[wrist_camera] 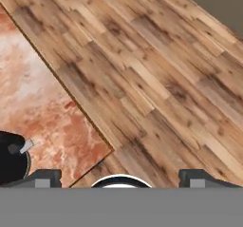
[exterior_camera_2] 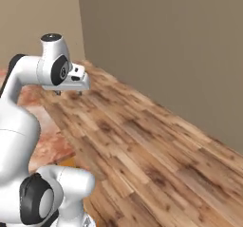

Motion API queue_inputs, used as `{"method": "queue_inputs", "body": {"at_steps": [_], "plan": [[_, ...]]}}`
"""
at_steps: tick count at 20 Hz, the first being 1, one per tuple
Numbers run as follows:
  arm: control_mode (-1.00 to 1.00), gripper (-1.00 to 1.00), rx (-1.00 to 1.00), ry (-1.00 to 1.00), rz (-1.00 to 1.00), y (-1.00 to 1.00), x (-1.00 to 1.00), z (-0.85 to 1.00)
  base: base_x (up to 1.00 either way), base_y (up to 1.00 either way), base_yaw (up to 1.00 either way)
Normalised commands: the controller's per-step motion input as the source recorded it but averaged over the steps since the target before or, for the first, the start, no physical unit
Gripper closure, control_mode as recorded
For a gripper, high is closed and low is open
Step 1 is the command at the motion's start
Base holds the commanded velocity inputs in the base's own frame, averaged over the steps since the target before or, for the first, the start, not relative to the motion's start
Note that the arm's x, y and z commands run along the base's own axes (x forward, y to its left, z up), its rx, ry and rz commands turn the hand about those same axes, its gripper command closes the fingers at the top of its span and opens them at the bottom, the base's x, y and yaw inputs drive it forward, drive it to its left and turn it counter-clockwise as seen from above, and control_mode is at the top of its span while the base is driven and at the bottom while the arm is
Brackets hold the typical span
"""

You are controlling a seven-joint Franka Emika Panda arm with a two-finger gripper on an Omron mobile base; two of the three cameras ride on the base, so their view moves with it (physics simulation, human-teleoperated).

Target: Navigate to the toaster oven.

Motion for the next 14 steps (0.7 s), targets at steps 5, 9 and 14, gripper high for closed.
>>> {"method": "queue_inputs", "body": {"at_steps": [5, 9, 14], "plan": [[1.0, -1.0, 0.0, 0.0, 0.0, 0.0, 0.0, 0.0, -0.19, 0.0, -0.75], [1.0, -1.0, 0.0, 0.0, 0.0, 0.0, 0.0, 0.0, -0.08, 0.0, -0.87], [1.0, -1.0, 0.0, 0.0, 0.0, 0.0, 0.0, 0.0, -0.09, 0.0, -0.89]]}}
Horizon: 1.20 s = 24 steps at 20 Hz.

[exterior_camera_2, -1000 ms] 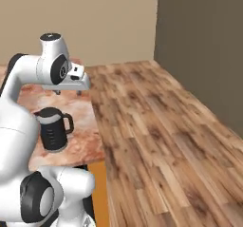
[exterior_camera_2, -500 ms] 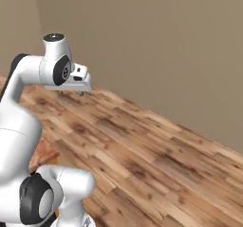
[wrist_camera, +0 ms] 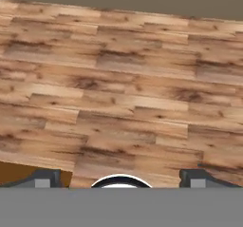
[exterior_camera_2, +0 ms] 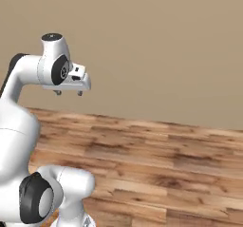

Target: Navigate to the toaster oven.

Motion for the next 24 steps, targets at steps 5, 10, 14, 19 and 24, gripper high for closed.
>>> {"method": "queue_inputs", "body": {"at_steps": [5, 10, 14, 19, 24], "plan": [[1.0, -1.0, 0.0, 0.0, 0.0, 0.0, 0.0, 0.0, -0.07, 0.0, -0.87], [1.0, -1.0, 0.0, 0.0, 0.0, 0.0, 0.0, 0.0, 0.0, -0.06, -0.85], [1.0, -1.0, 0.0, 0.0, 0.0, 0.0, 0.0, 0.0, 0.0, -0.3, -0.71], [1.0, -1.0, 0.0, 0.0, 0.0, 0.0, 0.0, 0.0, 0.0, -0.65, -0.62], [1.0, -1.0, 0.0, 0.0, 0.0, 0.0, 0.0, 0.0, 0.0, -0.79, -0.6]]}}
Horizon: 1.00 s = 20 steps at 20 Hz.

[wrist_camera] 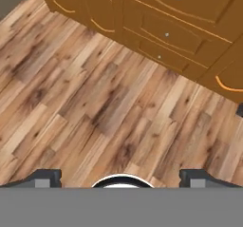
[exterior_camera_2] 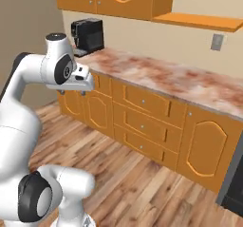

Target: Navigate to the toaster oven.

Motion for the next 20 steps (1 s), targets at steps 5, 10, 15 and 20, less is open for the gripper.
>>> {"method": "queue_inputs", "body": {"at_steps": [5, 10, 15, 20], "plan": [[1.0, -1.0, 0.0, 0.0, 0.0, 0.0, 0.0, 0.0, 0.0, -0.93, -0.56], [1.0, -1.0, 0.0, 0.0, 0.0, 0.0, 0.0, 0.0, 0.0, -0.99, -0.54], [1.0, -1.0, 0.0, 0.0, 0.0, 0.0, 0.0, 0.0, 0.03, -1.0, -0.48], [1.0, -1.0, 0.0, 0.0, 0.0, 0.0, 0.0, 0.0, 0.32, -1.0, -0.39]]}}
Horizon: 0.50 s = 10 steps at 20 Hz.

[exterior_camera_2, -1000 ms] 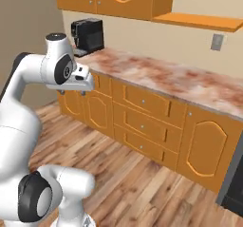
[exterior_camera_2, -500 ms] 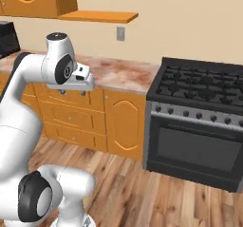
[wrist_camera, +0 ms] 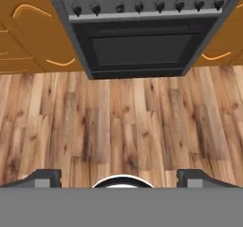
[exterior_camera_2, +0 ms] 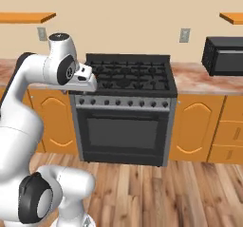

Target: Navigate to the toaster oven.

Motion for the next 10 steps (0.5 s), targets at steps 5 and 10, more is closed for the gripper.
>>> {"method": "queue_inputs", "body": {"at_steps": [5, 10], "plan": [[1.0, -1.0, 0.0, 0.0, 0.0, 0.0, 0.0, 0.0, 0.81, -1.0, -0.19], [1.0, -1.0, 0.0, 0.0, 0.0, 0.0, 0.0, 0.0, 0.98, -1.0, 0.01]]}}
